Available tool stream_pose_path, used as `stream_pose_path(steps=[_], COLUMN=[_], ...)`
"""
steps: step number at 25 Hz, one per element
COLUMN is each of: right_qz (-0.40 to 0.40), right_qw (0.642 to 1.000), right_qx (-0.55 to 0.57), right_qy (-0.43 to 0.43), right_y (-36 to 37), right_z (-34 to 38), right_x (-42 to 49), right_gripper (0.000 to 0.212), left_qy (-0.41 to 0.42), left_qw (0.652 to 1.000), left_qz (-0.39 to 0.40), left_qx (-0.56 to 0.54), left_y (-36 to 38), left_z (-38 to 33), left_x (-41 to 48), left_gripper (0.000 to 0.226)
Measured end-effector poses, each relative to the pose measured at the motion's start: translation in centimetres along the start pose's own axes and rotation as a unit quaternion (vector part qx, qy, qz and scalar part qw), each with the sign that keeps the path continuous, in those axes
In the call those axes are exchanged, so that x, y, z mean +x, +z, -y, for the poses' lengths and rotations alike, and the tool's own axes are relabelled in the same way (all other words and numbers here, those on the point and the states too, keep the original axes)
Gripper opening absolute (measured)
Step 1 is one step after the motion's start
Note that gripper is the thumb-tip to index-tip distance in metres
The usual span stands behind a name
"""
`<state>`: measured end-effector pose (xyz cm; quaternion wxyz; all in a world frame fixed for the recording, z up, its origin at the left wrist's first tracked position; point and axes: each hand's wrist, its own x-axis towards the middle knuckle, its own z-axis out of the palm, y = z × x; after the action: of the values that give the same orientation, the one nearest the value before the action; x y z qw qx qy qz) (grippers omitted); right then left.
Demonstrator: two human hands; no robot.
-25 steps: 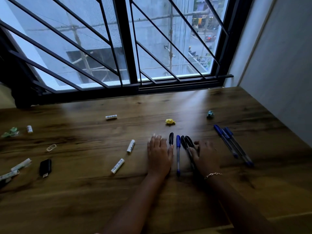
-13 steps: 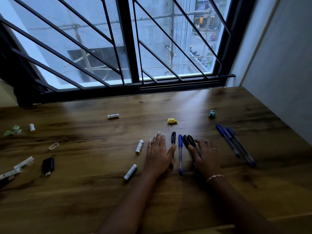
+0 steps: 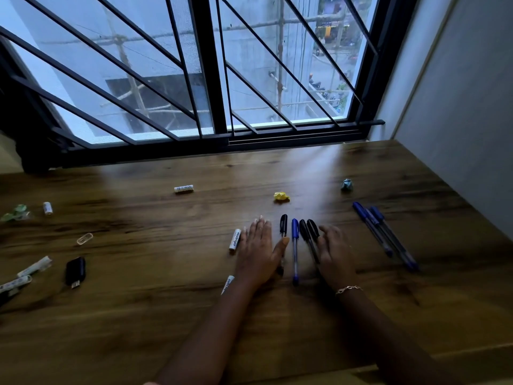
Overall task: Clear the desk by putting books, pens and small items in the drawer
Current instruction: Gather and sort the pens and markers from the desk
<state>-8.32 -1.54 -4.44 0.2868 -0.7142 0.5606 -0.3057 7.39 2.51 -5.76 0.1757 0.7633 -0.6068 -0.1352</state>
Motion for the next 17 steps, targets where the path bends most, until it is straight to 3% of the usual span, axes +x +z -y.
stream_pose_path(steps=[6, 17], right_qz=[0.027, 0.005], right_qw=[0.998, 0.995], right_qx=[0.052, 0.101], right_qy=[0.008, 0.005], right_y=[1.9, 0.6], right_z=[1.3, 0.8], right_x=[-0.7, -1.2], right_gripper=[0.045, 0.044], left_qy=[0.017, 0.045], left_qw=[0.999, 0.992], left_qz=[0.015, -0.019], left_qx=[-0.04, -0.114], left_y=[0.2, 0.3], left_z=[-0.9, -1.0], left_x=[-0.6, -1.4], left_gripper=[0.126, 0.116])
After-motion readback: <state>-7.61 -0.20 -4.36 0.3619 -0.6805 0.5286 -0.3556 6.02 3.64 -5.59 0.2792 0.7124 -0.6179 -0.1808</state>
